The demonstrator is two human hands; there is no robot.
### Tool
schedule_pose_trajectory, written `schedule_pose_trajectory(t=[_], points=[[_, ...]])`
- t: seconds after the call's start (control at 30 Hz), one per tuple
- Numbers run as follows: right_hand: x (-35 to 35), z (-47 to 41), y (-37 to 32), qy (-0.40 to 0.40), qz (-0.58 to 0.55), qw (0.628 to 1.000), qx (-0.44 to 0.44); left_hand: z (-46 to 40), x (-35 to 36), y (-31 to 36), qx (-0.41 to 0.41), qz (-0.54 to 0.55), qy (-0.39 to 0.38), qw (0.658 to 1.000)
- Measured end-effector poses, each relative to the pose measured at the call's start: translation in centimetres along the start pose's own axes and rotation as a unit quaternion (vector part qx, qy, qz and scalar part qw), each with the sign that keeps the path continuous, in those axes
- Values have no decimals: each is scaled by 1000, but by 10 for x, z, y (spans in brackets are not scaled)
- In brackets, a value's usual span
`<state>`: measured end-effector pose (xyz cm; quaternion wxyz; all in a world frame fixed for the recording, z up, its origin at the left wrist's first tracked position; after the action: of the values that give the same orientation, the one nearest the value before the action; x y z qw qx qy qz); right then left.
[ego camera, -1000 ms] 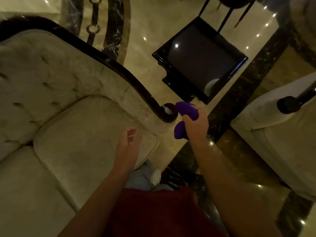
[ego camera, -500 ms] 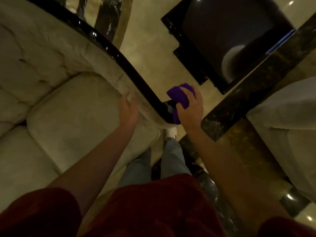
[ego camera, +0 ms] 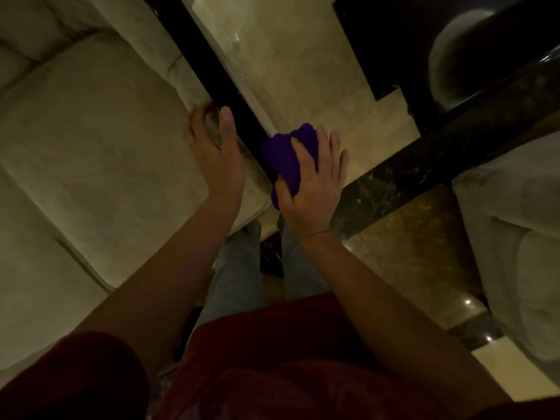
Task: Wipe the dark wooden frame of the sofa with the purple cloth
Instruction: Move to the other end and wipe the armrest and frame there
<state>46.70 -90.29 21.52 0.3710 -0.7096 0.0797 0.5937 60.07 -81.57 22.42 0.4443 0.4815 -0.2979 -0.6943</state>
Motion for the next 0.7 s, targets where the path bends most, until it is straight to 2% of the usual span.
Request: schedule_pose_trajectory(t=[0.07,0.13,0.3,0.37,0.47,0.7], points=[[2,-2,-9,6,-3,1000,8,-14,-11,3,-58,69,10,996],[7,-6,-15,5,-15,1000,3,-31,-24,9,-114,133,54,983],[24,-26,-50,-5,-40,999,-6,-89,-28,28,-140,120,52,981],[29,-39,-63,7,-57,998,7,-107,-29,31,-174,135,61,974],[37,-65,-71,38,-75,996,-13,-131,-37,32,-233,168,28,958],[35,-92,-106,50,-26,998,-40,-154,-61,23,-191,170,-17,967]])
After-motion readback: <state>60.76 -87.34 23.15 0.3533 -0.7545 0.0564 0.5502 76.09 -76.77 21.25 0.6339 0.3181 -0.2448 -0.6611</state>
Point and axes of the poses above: each hand's wrist, its own z-axis away from the middle knuckle, its own x-axis out of the palm, y = z × x, the point moved 1 cm from there along -z, towards the middle knuckle, and after that the axes turned 8 degrees about z, right-handed, at the moved point
